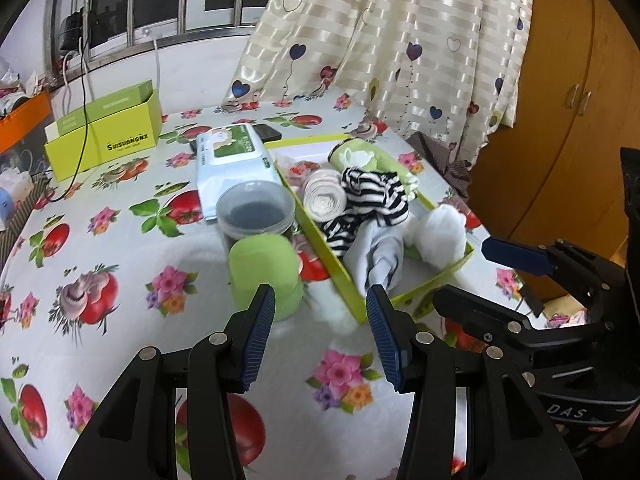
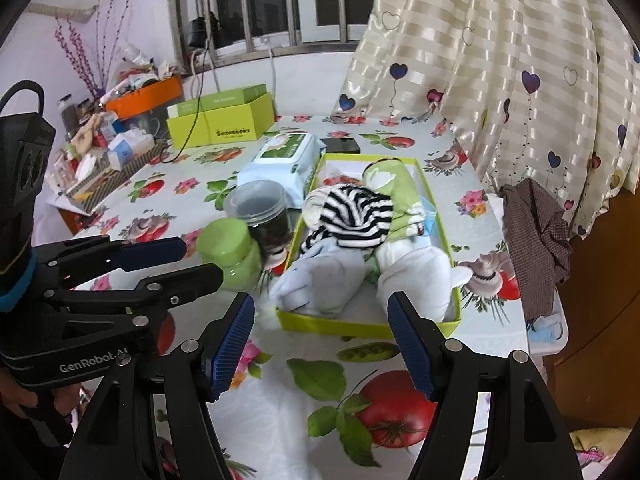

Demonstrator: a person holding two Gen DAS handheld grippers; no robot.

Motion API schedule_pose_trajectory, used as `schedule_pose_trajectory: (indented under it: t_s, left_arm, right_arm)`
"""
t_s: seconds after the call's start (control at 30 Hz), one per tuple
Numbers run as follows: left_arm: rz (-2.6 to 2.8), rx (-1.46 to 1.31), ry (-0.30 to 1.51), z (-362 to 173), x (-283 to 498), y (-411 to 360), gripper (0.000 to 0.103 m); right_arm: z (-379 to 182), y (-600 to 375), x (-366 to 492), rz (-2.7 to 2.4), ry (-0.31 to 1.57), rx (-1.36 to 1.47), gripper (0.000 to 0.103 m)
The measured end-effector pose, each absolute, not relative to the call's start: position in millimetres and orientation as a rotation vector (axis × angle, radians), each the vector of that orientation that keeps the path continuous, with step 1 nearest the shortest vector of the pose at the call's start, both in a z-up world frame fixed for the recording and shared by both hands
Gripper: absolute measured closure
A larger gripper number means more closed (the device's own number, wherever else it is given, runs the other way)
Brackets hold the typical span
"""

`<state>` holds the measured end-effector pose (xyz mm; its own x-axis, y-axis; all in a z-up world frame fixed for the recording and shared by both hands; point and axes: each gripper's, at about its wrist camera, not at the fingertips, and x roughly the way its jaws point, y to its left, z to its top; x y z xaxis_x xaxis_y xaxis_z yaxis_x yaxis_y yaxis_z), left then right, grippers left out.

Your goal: Organize soft objects

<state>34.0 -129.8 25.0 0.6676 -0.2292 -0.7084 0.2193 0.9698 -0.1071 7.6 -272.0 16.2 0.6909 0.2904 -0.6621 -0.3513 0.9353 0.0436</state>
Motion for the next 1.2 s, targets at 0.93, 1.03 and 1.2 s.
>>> schedule_pose_trajectory:
  t_s: [0.93,1.03,1.2]
  left_arm:
    - [-0.221,-0.01,0.784,16,15,-125,0.054]
    - [-0.22,-0.013,0.791,14,17,-125,0.054]
    - [-0.219,-0.018,0.8,12,18,-124,0.054]
  right_arm:
    - [5,-263,-7,0.378,0.739,-0.081,0.033]
    - [5,-263,-7,0.379,0.739,-0.082,0.033]
    - [3,-263,-5,0.379,0.743,-0.084,0.033]
